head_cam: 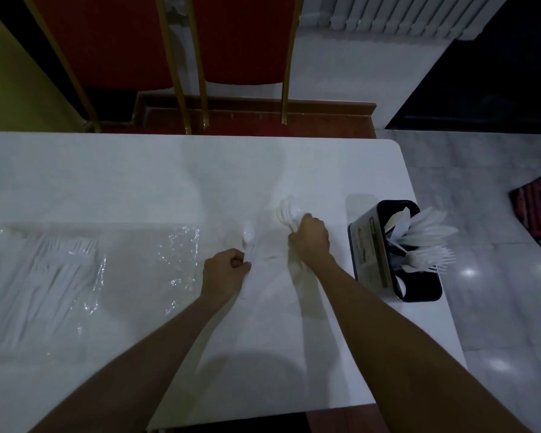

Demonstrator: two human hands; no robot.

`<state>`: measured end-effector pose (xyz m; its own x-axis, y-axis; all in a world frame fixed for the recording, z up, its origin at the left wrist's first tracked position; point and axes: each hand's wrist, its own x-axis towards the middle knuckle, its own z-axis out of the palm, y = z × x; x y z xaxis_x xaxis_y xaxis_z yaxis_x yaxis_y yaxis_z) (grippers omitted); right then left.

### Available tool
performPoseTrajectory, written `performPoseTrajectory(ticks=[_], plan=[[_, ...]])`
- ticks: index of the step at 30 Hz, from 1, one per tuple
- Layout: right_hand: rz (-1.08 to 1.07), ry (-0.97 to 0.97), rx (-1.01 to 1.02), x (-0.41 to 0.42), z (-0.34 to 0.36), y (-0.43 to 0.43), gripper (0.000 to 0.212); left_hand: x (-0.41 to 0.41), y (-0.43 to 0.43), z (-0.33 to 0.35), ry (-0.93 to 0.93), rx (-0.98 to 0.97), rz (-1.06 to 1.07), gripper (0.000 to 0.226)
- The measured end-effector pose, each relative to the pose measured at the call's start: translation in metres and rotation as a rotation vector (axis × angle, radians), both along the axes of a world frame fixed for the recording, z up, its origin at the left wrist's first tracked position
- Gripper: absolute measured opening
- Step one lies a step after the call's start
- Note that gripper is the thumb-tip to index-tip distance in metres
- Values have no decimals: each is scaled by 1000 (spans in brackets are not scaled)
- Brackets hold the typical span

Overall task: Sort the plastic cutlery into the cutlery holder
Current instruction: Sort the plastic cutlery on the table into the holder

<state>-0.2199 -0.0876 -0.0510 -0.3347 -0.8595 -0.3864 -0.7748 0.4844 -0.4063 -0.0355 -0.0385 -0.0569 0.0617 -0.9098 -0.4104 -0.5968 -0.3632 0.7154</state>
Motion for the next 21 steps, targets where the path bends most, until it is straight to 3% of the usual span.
performPoseTrajectory(ticks=[10,13,21], plan=[[147,-66,63,0,20,30,33,10,-4,26,148,-8,-107,6],[132,-91,-15,-4,46,42,24,8,-9,51,210,-22,-136,10],[-52,-266,-384,-47,134,88,33,-49,-15,115,445,-100,-259,11]])
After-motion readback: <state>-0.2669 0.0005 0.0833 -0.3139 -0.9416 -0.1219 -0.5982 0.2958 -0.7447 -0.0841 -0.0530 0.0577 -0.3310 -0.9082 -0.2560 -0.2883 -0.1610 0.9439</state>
